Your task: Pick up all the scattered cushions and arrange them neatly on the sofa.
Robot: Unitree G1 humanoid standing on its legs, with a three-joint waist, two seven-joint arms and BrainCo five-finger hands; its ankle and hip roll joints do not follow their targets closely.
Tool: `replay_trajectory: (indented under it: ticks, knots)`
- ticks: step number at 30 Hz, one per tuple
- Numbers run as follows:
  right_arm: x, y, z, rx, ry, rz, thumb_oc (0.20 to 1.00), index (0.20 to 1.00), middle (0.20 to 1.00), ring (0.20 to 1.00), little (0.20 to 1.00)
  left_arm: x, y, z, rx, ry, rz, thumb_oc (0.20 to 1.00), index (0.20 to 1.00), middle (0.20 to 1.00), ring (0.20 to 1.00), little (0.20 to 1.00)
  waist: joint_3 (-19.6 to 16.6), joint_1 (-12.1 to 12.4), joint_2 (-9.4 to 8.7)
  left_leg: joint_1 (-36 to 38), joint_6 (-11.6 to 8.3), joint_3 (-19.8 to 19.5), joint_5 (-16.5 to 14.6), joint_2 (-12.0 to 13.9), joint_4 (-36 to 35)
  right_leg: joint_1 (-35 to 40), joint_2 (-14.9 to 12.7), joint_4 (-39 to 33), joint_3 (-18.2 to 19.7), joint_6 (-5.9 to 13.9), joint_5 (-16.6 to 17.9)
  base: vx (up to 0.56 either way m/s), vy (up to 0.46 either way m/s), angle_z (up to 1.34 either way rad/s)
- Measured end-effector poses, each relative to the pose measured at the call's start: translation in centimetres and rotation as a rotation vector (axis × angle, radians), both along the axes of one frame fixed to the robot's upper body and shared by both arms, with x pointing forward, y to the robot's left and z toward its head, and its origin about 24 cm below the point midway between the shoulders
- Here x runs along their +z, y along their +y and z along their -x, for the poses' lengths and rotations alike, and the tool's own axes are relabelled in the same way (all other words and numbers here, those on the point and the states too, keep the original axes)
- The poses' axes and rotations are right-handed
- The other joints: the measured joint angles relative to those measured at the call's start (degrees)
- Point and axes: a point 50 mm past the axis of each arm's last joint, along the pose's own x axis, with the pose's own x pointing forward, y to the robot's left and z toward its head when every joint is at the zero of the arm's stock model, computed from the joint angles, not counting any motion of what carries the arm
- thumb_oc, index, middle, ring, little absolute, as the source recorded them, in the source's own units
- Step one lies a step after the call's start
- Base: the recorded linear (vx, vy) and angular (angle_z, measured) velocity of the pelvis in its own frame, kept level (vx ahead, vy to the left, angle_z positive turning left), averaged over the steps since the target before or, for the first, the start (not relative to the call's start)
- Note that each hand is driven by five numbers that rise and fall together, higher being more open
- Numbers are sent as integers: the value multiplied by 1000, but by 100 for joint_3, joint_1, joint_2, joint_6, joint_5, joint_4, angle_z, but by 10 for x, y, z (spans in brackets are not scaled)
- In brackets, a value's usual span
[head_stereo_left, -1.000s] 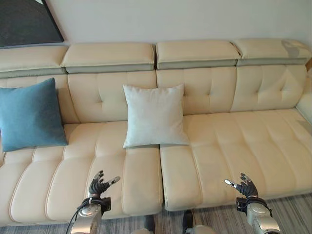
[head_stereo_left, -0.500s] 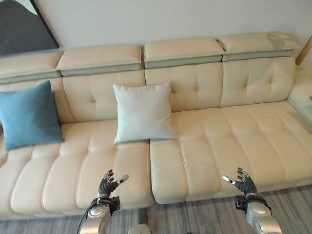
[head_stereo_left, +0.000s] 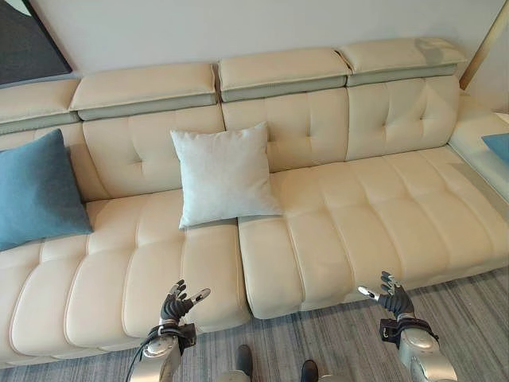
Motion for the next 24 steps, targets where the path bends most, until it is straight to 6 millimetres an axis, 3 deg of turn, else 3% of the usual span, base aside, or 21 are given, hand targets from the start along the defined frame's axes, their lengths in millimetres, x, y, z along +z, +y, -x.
replay_trajectory:
  ticks: [4,8,10,12,13,14,15,16,17,20,22,24]
  knots:
    - [-3,-2,6,-3,22,18,1000,1000,1000,1000,1000,-7,4,16,12,49,-6,1000,1000,1000,1000,1000,-185,29,-30,18,67,100,-32,-88,3,-34,-110,0,97,84,25,-41,188,-10]
    - [-6,-12,15,-69,44,19,1000,1000,1000,1000,1000,-6,7,17,0,59,-20,1000,1000,1000,1000,1000,-223,-97,-126,50,165,249,-35,-161,41,-107,-154,66,273,108,182,-76,160,-22]
    - [-3,-13,10,-92,26,18,1000,1000,1000,1000,1000,-6,11,16,-7,64,-33,1000,1000,1000,1000,1000,-224,-96,-155,43,190,508,-92,-98,-1,-256,-150,142,420,152,174,-64,113,-65]
    - [-5,-12,12,-107,30,12,1000,1000,1000,1000,1000,-4,15,13,-13,63,-44,1000,1000,1000,1000,1000,-211,-281,-250,107,222,943,-137,-82,10,-556,-137,375,603,242,339,-46,90,-102]
    - [-4,-9,7,-104,20,5,1000,1000,1000,1000,1000,-4,16,13,-10,63,-48,1000,1000,1000,1000,1000,-190,-268,-212,141,232,1247,-144,23,37,-702,-54,427,542,405,534,17,27,-148]
    - [0,-5,-2,-96,-4,-4,1000,1000,1000,1000,1000,-3,19,14,-5,62,-56,1000,1000,1000,1000,1000,-170,-147,-171,201,318,1520,-220,162,-6,-811,-75,430,241,576,648,24,-18,-194]
    - [1,-2,-5,-88,-14,-11,1000,1000,1000,1000,1000,-1,24,13,0,62,-68,1000,1000,1000,1000,1000,-160,-119,-194,280,308,2013,-329,188,-6,-881,-223,408,-552,428,282,3,-45,-173]
    - [1,-3,-4,-92,-12,-9,1000,1000,1000,1000,1000,0,25,11,7,56,-69,1000,1000,1000,1000,1000,-156,-144,-237,342,312,2198,-334,187,-6,-903,-330,461,-961,305,150,2,-47,-193]
    - [0,-6,-1,-100,-5,-2,1000,1000,1000,1000,1000,3,26,7,17,35,-67,1000,1000,1000,1000,1000,-165,-164,-246,396,268,2664,-362,283,-6,-1032,-572,764,-1857,123,-87,48,-69,-129]
    - [-3,-11,6,-120,17,5,1000,1000,1000,1000,1000,1,25,8,9,42,-68,1000,1000,1000,1000,1000,-167,-235,-248,440,167,2931,-404,348,-2,-1260,-802,1045,-2339,235,-239,77,-104,-113]
    - [-7,-17,16,-147,42,15,1000,1000,1000,1000,1000,-1,21,9,2,52,-53,1000,1000,1000,1000,1000,-189,-265,-230,497,38,2912,-492,386,-1,-1337,-731,984,-2500,264,-193,147,-217,-102]
    - [-10,-23,26,-159,72,30,1000,1000,1000,1000,1000,0,19,6,-14,53,-69,1000,1000,1000,1000,1000,-193,-276,-98,506,-7,2766,-522,455,-2,-1290,-580,867,-2473,327,-72,170,-234,-74]
